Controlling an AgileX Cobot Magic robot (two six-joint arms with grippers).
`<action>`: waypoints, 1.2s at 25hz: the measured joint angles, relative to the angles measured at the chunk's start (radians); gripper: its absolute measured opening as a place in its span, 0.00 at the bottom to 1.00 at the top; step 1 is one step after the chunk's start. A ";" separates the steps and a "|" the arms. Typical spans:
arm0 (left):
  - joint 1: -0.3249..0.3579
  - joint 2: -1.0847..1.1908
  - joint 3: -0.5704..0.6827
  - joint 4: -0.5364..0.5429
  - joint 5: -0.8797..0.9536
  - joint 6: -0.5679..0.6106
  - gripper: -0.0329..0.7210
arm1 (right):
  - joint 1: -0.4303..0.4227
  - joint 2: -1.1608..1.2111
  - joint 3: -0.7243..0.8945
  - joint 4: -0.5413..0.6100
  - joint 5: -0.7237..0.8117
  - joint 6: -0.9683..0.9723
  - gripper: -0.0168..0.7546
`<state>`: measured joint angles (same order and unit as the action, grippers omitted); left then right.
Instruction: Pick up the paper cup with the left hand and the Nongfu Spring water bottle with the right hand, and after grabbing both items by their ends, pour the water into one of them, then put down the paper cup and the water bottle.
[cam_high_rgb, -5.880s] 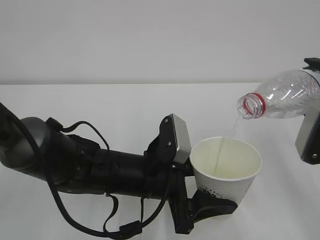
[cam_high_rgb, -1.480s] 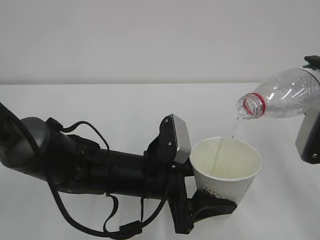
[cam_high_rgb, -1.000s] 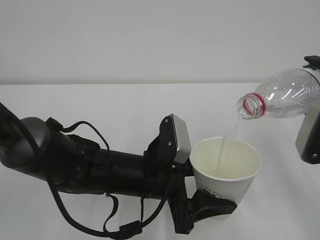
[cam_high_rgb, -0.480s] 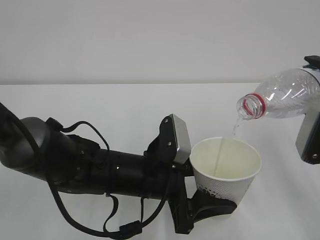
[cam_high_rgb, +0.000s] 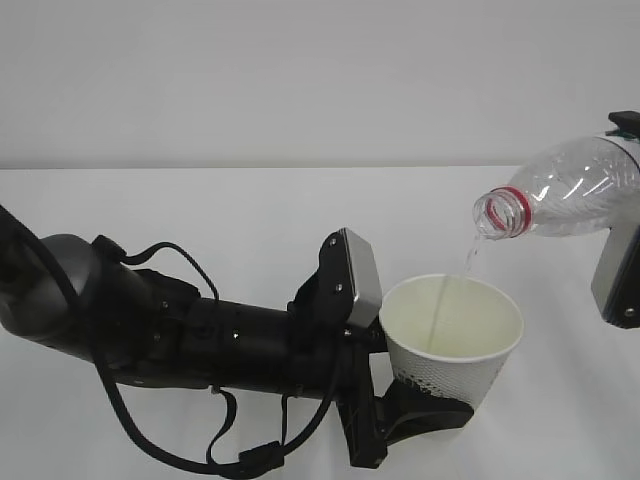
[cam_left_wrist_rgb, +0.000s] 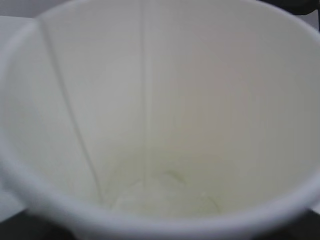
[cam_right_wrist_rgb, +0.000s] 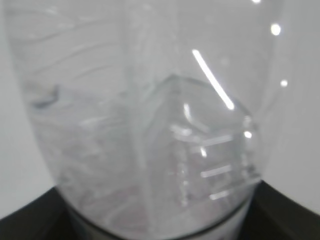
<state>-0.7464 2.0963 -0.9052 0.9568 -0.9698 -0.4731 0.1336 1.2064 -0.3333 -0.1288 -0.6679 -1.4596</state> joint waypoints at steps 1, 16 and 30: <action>0.000 0.000 0.000 0.000 0.002 0.000 0.75 | 0.000 0.000 0.000 0.000 -0.002 0.000 0.69; 0.000 0.000 0.000 0.000 0.002 0.000 0.75 | 0.000 0.000 0.000 0.000 -0.018 0.000 0.69; 0.000 0.000 0.000 0.000 0.002 0.000 0.75 | 0.000 0.000 0.000 0.000 -0.022 0.000 0.69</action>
<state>-0.7464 2.0963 -0.9052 0.9568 -0.9682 -0.4731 0.1336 1.2064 -0.3333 -0.1288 -0.6901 -1.4596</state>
